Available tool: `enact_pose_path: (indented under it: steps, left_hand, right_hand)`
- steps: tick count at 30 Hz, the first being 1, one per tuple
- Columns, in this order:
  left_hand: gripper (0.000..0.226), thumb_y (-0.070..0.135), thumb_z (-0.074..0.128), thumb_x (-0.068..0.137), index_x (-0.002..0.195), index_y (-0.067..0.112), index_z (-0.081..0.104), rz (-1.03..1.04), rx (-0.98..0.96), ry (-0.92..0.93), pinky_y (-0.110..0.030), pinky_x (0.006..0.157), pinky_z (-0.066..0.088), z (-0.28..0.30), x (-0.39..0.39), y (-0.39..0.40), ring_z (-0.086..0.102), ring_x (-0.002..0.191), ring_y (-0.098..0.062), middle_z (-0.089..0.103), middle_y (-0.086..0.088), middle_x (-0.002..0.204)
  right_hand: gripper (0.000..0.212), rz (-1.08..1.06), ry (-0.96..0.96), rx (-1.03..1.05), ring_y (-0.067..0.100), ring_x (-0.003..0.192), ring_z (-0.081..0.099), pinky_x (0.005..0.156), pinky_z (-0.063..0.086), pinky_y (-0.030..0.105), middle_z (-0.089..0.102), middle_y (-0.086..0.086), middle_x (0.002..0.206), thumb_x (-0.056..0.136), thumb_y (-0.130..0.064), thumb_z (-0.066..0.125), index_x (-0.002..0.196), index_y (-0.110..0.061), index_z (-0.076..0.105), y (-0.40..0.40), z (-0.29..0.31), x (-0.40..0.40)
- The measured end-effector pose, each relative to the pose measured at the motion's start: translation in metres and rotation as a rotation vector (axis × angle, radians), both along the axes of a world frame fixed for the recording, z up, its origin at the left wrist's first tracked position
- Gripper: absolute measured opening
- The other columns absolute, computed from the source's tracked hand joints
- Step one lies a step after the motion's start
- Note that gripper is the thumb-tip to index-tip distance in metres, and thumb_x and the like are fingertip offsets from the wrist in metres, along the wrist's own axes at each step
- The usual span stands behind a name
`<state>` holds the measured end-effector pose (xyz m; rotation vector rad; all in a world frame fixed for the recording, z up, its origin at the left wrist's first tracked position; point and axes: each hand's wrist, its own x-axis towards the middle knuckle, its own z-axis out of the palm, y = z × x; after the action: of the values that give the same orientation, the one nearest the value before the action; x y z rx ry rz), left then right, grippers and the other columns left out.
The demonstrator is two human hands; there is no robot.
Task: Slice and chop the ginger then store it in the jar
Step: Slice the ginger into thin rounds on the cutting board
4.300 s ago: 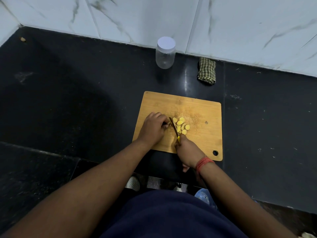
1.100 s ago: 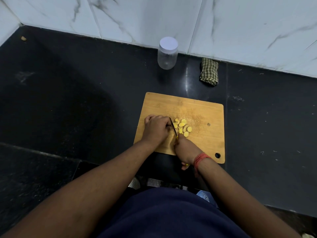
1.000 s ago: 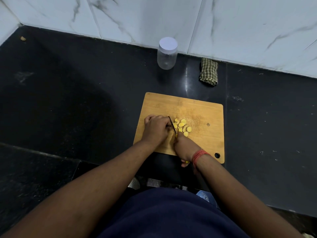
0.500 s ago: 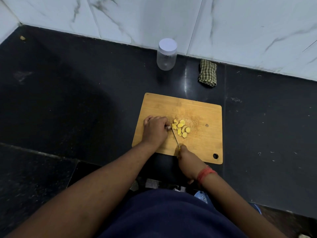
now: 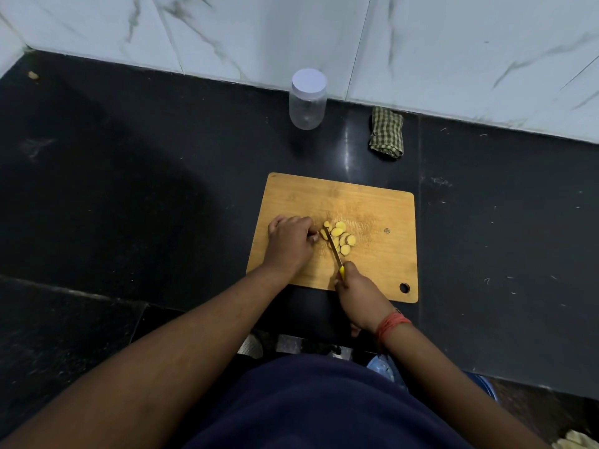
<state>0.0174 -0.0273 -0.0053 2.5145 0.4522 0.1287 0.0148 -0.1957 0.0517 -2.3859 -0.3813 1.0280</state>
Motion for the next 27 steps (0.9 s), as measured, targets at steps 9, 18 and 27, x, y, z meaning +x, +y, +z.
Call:
enact_pose_path:
  steps: [9, 18, 27]
  left_hand:
    - [0.003, 0.024, 0.066, 0.093, 0.096, 0.022, 0.067, 0.033, -0.109, -0.026, -0.038, 0.116, 0.02, 0.0, 0.0, 0.002, 0.058, 0.102, -0.013, 0.07, 0.009, 0.1]
    - [0.002, 0.019, 0.067, 0.091, 0.092, 0.02, 0.068, -0.026, -0.095, -0.08, -0.041, 0.117, 0.025, -0.009, -0.011, 0.011, 0.058, 0.1, -0.015, 0.068, 0.007, 0.096]
    - [0.007, 0.021, 0.069, 0.09, 0.085, 0.023, 0.064, -0.027, -0.033, -0.08, -0.036, 0.113, 0.023, -0.009, -0.01, 0.011, 0.059, 0.095, -0.014, 0.066, 0.008, 0.091]
  right_hand:
    - [0.011, -0.073, 0.221, 0.08, 0.02, 0.033, 0.047, 0.036, 0.049, 0.033, 0.051, 0.016, 0.078, 0.103, -0.022, 0.037, 0.107, -0.012, 0.039, 0.016, -0.007, 0.002]
    - [0.01, -0.102, 0.294, 0.165, 0.015, 0.032, 0.039, 0.037, 0.044, 0.029, 0.045, 0.01, 0.064, 0.103, -0.022, 0.038, 0.106, -0.012, 0.04, 0.017, -0.012, -0.003]
    - [0.026, -0.106, 0.088, 0.126, 0.025, 0.033, 0.053, 0.033, 0.044, 0.028, 0.059, 0.016, 0.088, 0.104, -0.021, 0.034, 0.13, -0.017, 0.035, 0.021, -0.007, 0.003]
